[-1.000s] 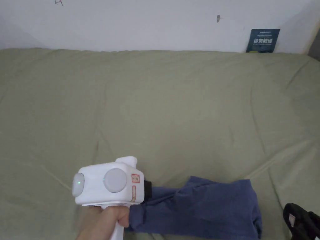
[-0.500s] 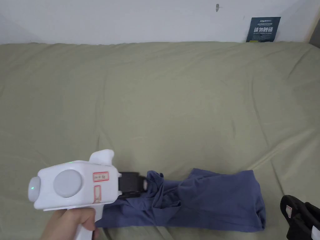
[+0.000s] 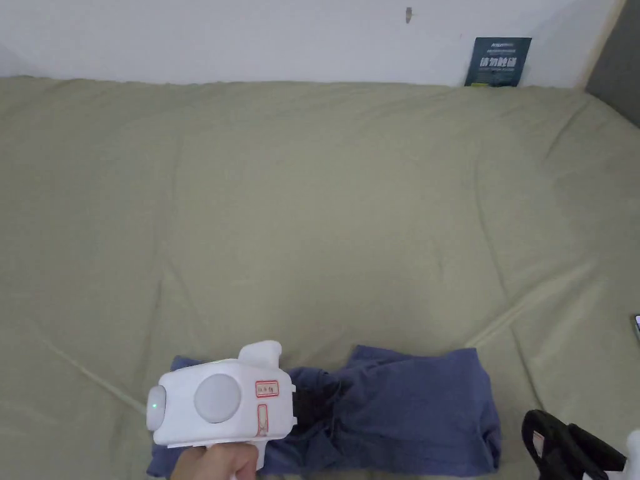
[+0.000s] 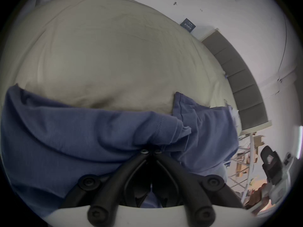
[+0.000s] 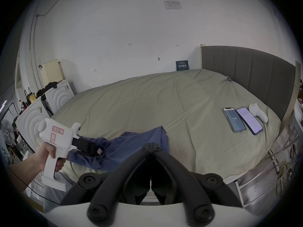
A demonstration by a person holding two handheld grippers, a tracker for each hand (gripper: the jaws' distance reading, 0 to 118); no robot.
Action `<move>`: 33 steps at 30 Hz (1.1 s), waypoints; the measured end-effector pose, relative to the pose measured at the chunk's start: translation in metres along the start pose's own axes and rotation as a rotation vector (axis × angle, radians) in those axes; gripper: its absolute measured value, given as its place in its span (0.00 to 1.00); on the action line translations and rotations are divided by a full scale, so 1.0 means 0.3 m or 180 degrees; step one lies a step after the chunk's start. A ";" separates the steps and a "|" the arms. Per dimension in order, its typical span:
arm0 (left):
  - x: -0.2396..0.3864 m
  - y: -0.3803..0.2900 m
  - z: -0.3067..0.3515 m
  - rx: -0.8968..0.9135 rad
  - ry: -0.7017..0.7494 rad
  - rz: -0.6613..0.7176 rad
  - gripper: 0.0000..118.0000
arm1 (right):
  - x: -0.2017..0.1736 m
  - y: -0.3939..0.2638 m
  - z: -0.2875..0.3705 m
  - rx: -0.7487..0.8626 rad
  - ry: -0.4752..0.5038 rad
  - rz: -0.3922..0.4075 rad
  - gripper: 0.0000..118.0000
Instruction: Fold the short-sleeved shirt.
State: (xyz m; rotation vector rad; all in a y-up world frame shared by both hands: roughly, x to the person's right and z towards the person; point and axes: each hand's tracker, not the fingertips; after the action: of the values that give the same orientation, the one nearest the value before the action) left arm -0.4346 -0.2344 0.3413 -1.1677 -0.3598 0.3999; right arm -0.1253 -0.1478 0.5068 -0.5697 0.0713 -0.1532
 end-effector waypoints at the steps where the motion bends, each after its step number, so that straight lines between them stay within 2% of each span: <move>1: -0.016 0.024 0.014 -0.0024 -0.0031 0.0024 0.00 | 0.000 0.001 0.002 0.0001 -0.0003 0.0008 0.00; 4: -0.034 0.050 0.124 -0.0098 -0.0135 -0.0035 0.00 | -0.004 0.008 -0.009 -0.0003 0.0011 0.0038 0.00; 8: -0.178 0.055 0.371 0.0253 -0.0059 -0.0147 0.00 | -0.037 0.011 -0.036 -0.0031 0.0074 0.0111 0.00; 11: -0.298 0.011 0.513 0.0420 0.0118 0.0109 0.00 | -0.072 0.004 -0.055 -0.0082 0.0146 0.0187 0.00; 14: -0.437 -0.004 0.552 0.0408 0.0239 0.0342 0.00 | -0.111 -0.003 -0.078 -0.0158 0.0202 0.0266 0.00; 17: -0.519 -0.001 0.522 0.0362 -0.0089 0.0472 0.02 | -0.147 -0.003 -0.094 -0.0213 0.0232 0.0328 0.00; 18: -0.532 0.003 0.509 0.0317 -0.0217 0.0530 0.19 | -0.156 -0.004 -0.095 -0.0211 0.0235 0.0347 0.00; 20: -0.553 0.017 0.453 0.0101 -0.0511 0.0516 0.91 | -0.168 0.002 -0.096 -0.0215 0.0244 0.0362 0.00; 21: -0.554 0.024 0.423 0.0026 -0.0577 0.0491 1.00 | -0.173 0.006 -0.096 -0.0217 0.0241 0.0365 0.00; 22: -0.562 0.028 0.406 0.0183 -0.0610 0.0556 0.98 | -0.178 0.009 -0.093 -0.0220 0.0235 0.0372 0.00; 26: -0.573 0.036 0.330 0.0074 -0.0667 0.0724 0.98 | -0.178 0.021 -0.083 -0.0203 0.0182 0.0396 0.00; 31: -0.576 0.054 0.278 0.0096 -0.1370 0.0920 0.98 | -0.162 0.028 -0.082 -0.0210 0.0098 0.0414 0.00; 32: -0.571 0.050 0.253 -0.0001 -0.1483 0.0936 0.95 | -0.159 0.029 -0.083 -0.0214 0.0089 0.0406 0.00; 33: -0.561 0.049 0.238 -0.0062 -0.1570 0.0970 0.86 | -0.155 0.028 -0.083 -0.0213 0.0085 0.0392 0.00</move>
State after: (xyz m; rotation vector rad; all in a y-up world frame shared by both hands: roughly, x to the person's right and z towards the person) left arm -0.6170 -0.2525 0.3418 -1.1374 -0.6150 0.9598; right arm -0.1729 -0.1464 0.4826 -0.6284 0.1374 -0.0388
